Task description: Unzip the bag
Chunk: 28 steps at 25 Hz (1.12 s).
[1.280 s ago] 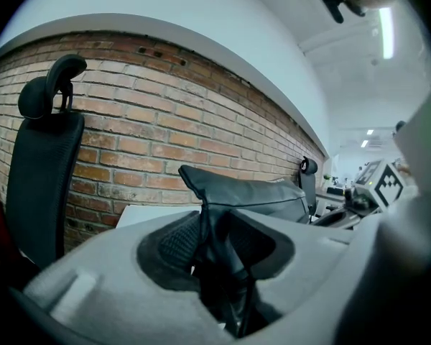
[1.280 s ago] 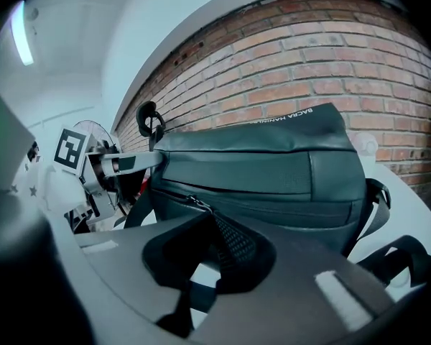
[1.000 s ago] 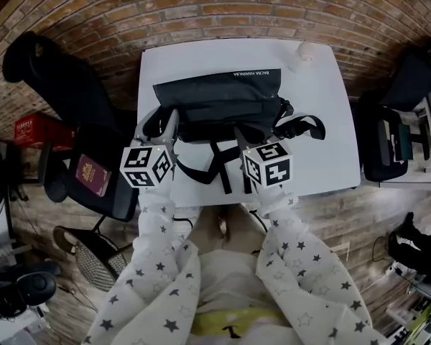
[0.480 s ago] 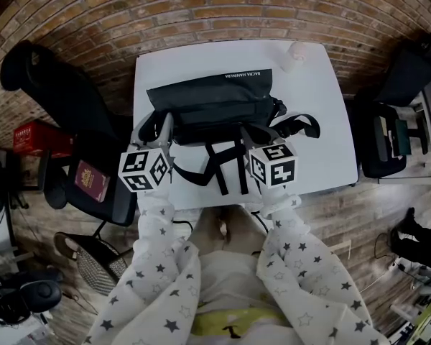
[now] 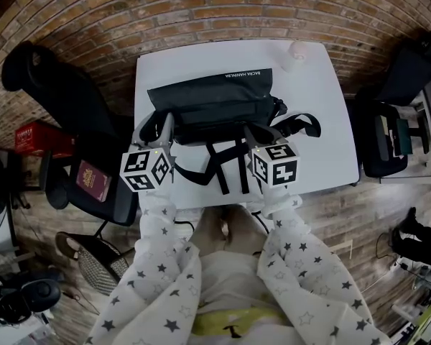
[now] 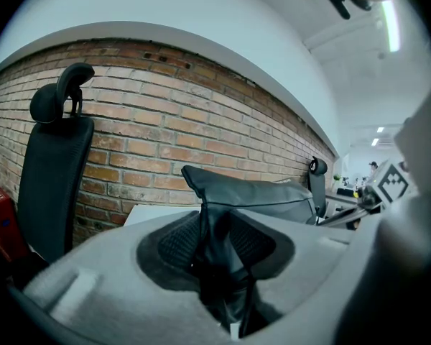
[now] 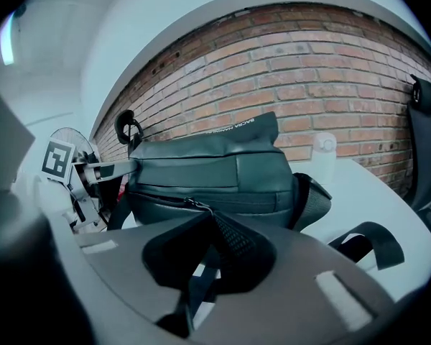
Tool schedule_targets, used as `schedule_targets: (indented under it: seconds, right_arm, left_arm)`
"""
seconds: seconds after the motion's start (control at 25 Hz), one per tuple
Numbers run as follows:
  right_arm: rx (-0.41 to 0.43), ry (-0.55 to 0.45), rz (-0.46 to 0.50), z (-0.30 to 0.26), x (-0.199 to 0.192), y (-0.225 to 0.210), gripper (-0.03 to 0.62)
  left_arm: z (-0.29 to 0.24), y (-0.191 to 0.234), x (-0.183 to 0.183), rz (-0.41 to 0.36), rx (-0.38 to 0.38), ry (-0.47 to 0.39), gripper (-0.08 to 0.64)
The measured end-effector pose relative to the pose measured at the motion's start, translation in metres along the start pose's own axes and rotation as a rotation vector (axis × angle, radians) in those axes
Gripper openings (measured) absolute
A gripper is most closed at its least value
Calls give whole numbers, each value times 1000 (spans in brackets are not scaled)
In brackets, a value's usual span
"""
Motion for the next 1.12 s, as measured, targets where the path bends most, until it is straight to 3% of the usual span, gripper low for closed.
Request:
schedule_targets:
  seconds: [1.12]
  right_arm:
    - [-143, -35, -52, 21, 0, -46, 17]
  left_arm:
    - [0, 3, -2, -13, 26, -11, 130]
Point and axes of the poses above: the fingertips, and each gripper's own axes: z backward along the fingers, y to its left, x out of its top, the point moved 3 cm from there along z, backward along the fingers, and after that the axes turned 5 degrees about -y, right-handed, at the moved point
